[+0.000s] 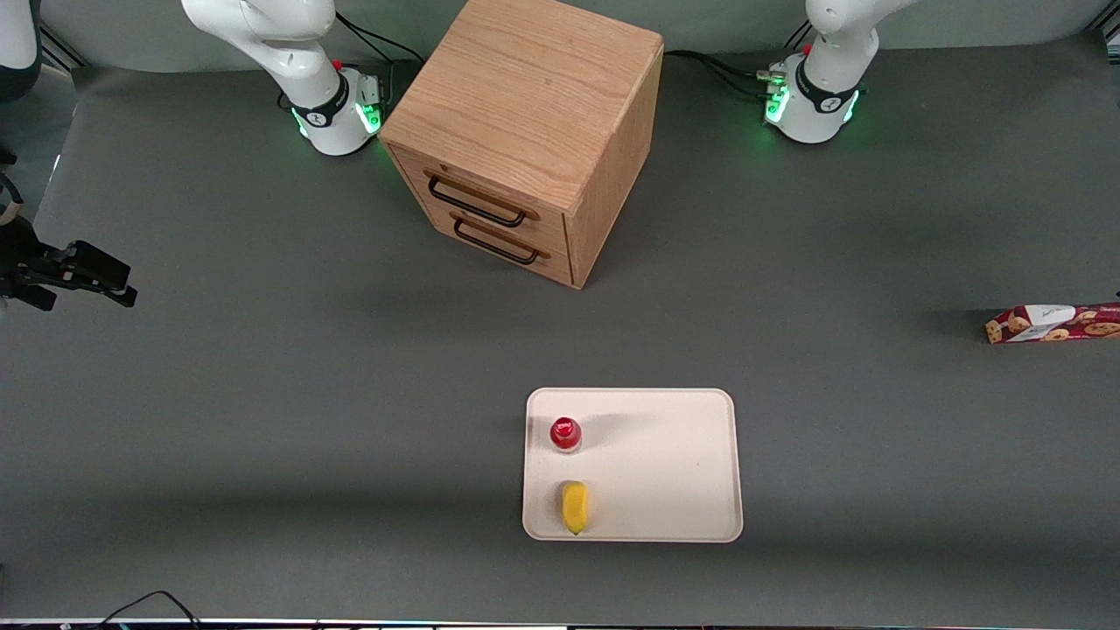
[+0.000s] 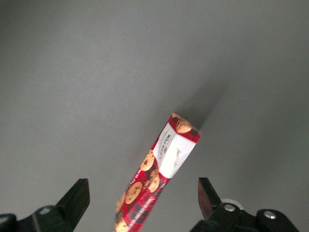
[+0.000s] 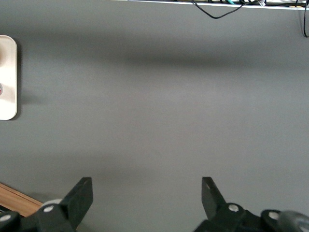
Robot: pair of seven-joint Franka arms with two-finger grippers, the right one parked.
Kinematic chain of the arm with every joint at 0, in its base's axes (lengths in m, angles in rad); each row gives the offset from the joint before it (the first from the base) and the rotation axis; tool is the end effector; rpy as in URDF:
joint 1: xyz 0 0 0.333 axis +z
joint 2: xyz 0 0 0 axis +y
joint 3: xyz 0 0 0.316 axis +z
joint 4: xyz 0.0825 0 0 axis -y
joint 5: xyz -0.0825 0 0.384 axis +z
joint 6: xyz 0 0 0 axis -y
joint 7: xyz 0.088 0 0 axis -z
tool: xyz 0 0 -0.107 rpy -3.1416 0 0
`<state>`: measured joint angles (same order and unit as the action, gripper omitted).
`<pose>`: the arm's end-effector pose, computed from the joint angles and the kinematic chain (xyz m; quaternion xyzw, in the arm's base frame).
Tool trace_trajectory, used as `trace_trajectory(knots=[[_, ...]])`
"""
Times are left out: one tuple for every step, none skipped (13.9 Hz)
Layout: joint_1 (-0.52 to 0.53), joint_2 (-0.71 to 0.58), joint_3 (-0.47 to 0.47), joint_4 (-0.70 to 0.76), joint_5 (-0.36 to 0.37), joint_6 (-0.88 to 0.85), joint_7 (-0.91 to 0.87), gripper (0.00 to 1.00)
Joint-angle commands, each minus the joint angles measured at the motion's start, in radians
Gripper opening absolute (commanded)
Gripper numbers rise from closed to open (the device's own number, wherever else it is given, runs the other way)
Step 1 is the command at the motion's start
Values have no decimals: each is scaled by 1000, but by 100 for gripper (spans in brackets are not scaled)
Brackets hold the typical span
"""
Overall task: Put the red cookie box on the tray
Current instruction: 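Lower the open left gripper over the red cookie box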
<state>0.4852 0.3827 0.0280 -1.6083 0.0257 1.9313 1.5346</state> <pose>0.5753 0.3239 0.4021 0.8691 -0.4935 -0.0301 0.0165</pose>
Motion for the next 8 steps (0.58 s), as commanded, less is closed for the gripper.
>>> trace_trajectory(knots=[[32,59,-7,25,-7,8,172,100],[47,79,-7,24,-6,18,227,100],[73,96,-7,13,-6,50,284,100],[93,119,-7,-2,-6,81,330,100],[108,131,-8,-18,-7,119,364,100],[110,139,-8,-34,-7,153,375,100],[110,142,-8,-57,-7,188,375,100],[110,143,-7,-85,-6,224,375,100]])
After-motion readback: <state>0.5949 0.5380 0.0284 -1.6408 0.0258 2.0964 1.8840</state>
